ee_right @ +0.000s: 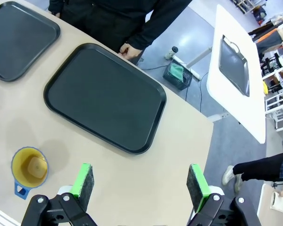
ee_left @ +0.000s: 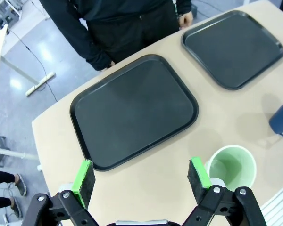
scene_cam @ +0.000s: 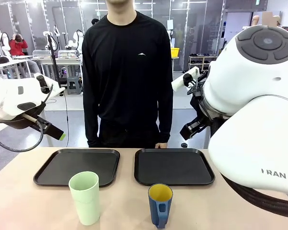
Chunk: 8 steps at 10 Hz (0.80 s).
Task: Sort and store the cups by type.
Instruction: Pick up the Reusable plastic cup.
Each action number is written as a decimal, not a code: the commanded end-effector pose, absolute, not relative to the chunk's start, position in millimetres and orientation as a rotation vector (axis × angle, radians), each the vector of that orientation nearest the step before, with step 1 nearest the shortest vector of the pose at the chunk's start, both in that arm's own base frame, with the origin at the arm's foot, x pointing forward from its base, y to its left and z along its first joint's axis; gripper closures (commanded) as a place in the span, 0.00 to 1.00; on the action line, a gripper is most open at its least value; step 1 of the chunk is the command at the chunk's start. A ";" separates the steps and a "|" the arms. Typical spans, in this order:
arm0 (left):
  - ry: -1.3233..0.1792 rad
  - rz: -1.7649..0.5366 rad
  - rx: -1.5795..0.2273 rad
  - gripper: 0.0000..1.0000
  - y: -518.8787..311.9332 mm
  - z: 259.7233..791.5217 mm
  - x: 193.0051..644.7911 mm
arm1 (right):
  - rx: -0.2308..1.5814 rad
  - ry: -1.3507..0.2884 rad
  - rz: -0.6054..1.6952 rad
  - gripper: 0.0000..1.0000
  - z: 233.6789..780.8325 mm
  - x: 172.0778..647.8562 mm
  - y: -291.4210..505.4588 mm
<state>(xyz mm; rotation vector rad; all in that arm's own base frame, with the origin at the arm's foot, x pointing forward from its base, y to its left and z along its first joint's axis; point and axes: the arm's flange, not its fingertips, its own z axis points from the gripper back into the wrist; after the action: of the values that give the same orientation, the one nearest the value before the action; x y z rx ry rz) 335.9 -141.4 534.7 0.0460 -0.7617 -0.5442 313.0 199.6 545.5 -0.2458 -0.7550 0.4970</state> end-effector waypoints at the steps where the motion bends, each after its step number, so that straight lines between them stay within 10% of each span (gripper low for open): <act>1: -0.728 -0.527 0.063 0.00 -122.8 516.2 344.4 | -0.221 -0.728 0.481 0.00 528.1 333.3 176.7; 8: -0.572 -0.397 -0.008 0.00 -32.6 414.0 405.9 | -0.137 -0.563 0.332 0.00 427.5 410.8 93.6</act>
<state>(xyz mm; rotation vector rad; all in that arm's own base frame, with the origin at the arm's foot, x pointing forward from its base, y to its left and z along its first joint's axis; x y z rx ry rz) 408.9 -37.9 435.2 0.0267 -0.5576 -0.3933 415.5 101.3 446.9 -0.1483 -0.5579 0.3337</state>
